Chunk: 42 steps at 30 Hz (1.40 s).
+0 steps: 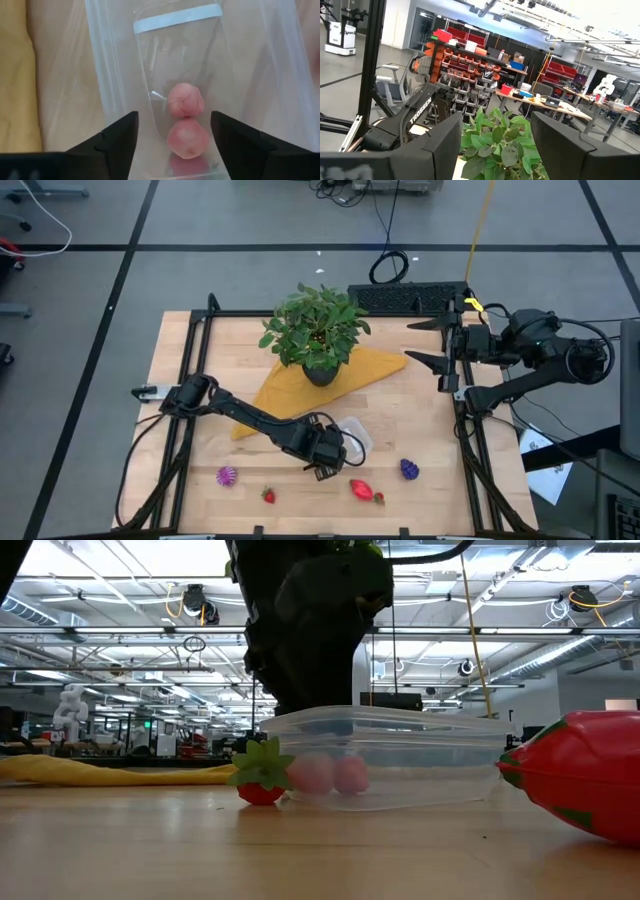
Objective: Pick and placing Produce into tupperware
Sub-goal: Put the top strawberry into the transparent bin
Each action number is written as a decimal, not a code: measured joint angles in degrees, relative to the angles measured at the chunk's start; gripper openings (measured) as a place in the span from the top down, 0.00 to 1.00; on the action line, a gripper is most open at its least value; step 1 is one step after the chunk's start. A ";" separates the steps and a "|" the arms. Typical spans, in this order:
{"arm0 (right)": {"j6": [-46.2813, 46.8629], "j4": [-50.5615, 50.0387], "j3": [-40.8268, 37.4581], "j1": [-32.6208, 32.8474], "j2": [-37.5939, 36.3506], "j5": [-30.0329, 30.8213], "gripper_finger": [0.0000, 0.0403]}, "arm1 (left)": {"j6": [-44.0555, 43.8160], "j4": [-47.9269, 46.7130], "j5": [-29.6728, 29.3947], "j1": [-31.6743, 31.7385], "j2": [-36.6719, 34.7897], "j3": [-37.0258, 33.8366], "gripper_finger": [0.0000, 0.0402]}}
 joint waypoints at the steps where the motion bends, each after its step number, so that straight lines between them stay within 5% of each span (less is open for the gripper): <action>1: 0.00 0.00 0.00 0.02 0.00 0.00 0.43 | 0.41 0.24 0.07 0.01 -0.39 0.00 0.36; 9: 0.07 0.00 0.00 0.02 0.04 0.00 0.43 | 1.98 0.70 -0.01 -1.25 -8.80 -0.01 0.35; 16: 0.05 0.00 0.00 0.00 0.07 0.00 0.43 | -3.75 -2.06 -0.07 -8.80 -16.40 0.07 0.34; 22: 0.09 0.02 0.00 0.00 0.09 0.00 0.43 | -11.58 -5.49 -3.20 -14.63 -14.68 -1.28 0.34; 33: 1.56 0.05 0.02 0.02 0.71 0.00 0.43 | -18.97 -1.45 -1.21 -16.27 -13.83 -14.80 0.34; 42: 0.99 0.50 0.02 0.00 1.21 0.00 0.43 | -15.43 5.90 -3.40 -15.48 -13.84 -19.52 0.34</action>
